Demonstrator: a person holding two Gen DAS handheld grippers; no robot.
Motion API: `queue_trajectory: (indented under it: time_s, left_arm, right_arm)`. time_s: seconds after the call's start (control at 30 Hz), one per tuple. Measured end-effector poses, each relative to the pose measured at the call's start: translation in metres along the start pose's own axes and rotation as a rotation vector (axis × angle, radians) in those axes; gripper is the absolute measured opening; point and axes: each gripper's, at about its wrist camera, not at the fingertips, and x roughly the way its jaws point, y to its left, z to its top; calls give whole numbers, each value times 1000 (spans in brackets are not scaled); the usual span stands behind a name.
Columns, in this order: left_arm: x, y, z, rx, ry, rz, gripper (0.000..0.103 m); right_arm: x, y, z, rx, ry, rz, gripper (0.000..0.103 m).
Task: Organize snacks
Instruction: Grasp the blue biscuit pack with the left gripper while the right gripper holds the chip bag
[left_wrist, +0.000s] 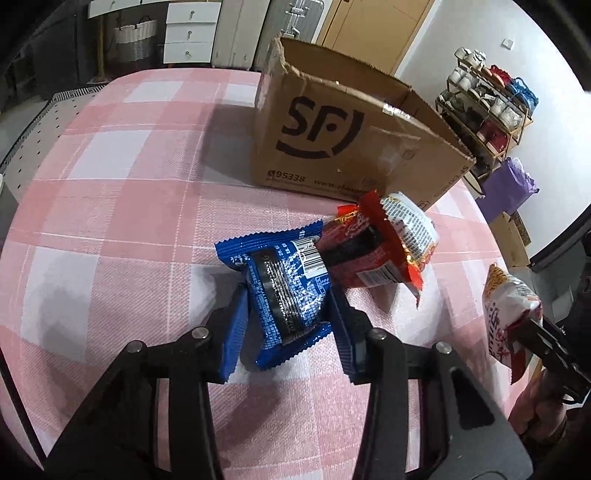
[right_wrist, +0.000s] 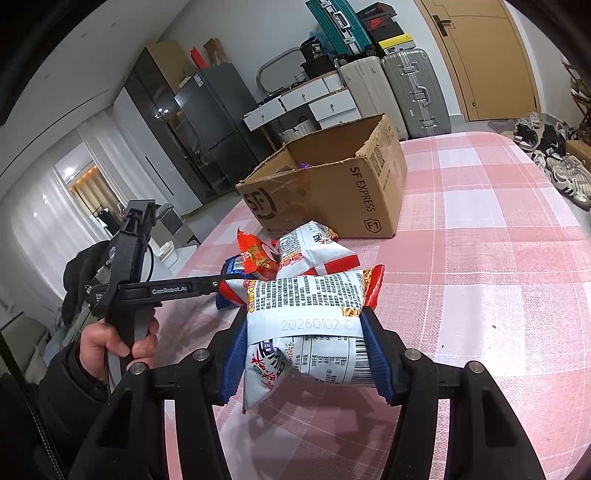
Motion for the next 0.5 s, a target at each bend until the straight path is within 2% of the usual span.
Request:
queue_trajectory:
  time_s: [0.33, 0.5]
  left_arm:
    - [-39, -2, -1, 11, -78, 7, 40]
    - [-67, -9, 9, 25, -132, -2, 40]
  right_arm:
    - [-8, 12, 7, -10, -22, 15, 57]
    - [-12, 23, 19, -31, -38, 21, 57]
